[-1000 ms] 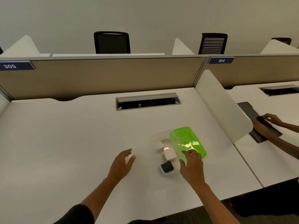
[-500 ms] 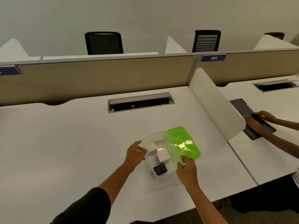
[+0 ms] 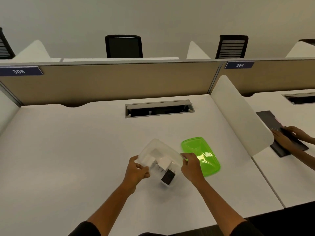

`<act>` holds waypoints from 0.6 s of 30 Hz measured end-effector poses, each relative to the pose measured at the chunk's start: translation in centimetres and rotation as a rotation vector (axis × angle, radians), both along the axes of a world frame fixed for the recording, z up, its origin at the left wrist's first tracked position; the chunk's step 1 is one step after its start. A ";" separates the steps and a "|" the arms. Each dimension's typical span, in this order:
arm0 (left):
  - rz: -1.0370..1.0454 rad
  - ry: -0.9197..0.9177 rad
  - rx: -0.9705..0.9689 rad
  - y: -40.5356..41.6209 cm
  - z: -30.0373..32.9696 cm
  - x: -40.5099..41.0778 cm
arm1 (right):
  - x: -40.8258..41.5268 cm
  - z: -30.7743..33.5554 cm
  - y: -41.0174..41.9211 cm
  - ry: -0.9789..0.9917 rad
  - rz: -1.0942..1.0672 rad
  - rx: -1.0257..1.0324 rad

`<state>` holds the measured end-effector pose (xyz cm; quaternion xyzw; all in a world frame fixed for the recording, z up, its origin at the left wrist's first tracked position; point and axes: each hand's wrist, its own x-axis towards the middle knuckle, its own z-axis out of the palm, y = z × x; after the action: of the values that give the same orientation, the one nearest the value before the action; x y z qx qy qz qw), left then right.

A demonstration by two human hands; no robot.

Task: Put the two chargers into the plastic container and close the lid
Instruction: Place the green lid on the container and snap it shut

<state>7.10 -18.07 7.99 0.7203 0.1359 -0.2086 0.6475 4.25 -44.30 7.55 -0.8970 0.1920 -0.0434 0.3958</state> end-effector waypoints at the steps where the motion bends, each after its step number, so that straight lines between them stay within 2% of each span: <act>1: 0.035 0.002 -0.016 0.8 0.0 -0.4 | 0.9 -0.1 0.6 -0.004 0.036 -0.006; 11: 0.352 0.038 -0.146 6.2 0.0 -4.3 | 8.6 -0.5 6.7 -0.014 0.306 -0.044; 18: 0.422 0.060 -0.145 7.5 -0.1 -5.6 | 10.7 -0.1 9.0 0.012 0.373 -0.021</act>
<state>1.46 -10.60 7.84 0.6209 0.2873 -0.0989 0.7226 14.97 -35.33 7.45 -0.9214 0.0240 0.0339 0.3863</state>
